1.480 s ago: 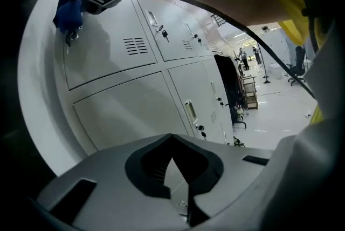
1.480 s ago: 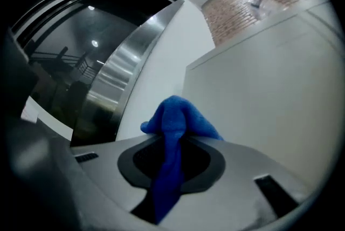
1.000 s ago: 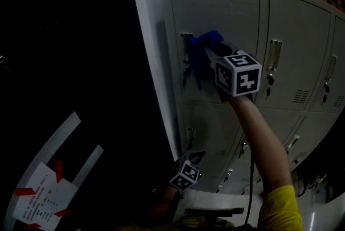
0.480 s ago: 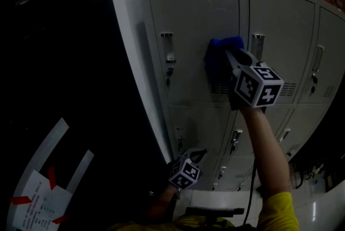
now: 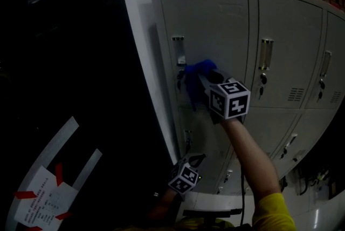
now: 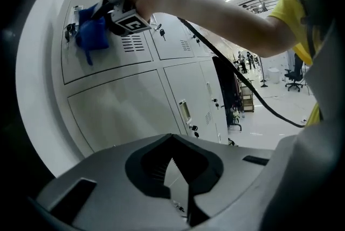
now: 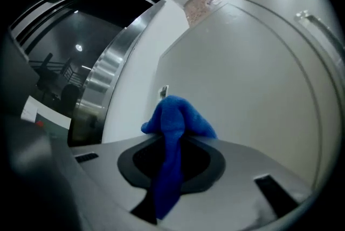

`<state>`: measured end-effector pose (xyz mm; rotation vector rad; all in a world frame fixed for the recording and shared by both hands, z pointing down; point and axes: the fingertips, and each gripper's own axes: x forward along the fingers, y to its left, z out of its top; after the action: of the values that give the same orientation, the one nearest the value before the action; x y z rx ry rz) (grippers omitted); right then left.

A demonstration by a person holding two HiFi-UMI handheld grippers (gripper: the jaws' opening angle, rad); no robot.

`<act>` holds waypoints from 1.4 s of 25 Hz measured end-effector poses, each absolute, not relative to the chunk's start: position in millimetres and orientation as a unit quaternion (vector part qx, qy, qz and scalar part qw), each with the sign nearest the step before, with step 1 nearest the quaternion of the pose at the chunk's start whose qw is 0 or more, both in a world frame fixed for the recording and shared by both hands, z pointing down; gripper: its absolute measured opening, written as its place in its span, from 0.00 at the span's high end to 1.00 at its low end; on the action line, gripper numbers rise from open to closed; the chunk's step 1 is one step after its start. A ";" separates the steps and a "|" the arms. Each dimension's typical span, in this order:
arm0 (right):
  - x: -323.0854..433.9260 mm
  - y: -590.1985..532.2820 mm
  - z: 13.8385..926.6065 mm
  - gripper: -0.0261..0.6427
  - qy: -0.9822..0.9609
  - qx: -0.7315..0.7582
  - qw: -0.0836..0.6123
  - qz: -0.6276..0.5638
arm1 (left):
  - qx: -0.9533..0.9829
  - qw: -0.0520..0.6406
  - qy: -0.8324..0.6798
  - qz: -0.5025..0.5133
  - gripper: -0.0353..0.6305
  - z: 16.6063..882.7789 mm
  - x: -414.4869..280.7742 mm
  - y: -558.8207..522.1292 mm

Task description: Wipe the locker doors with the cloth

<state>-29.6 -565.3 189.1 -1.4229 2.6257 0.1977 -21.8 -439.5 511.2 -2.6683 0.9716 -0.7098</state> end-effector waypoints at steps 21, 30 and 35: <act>-109.1 -586.7 255.9 0.86 0.897 -0.430 0.089 0.046 | -0.901 0.094 0.347 -0.243 0.94 521.5 -46.5 -444.8; 110.8 -532.0 268.0 0.86 0.789 -0.597 0.119 0.085 | -0.904 0.093 0.346 -0.236 0.94 523.1 -49.4 -460.6; 132.4 -525.2 273.6 0.86 0.780 -0.611 0.105 0.086 | -0.908 0.100 0.337 -0.229 0.94 514.6 -43.1 -460.6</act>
<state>132.4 -525.2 273.6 -1.8006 2.2988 0.2540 -43.1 -460.6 514.6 -2.6826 0.9968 -0.6763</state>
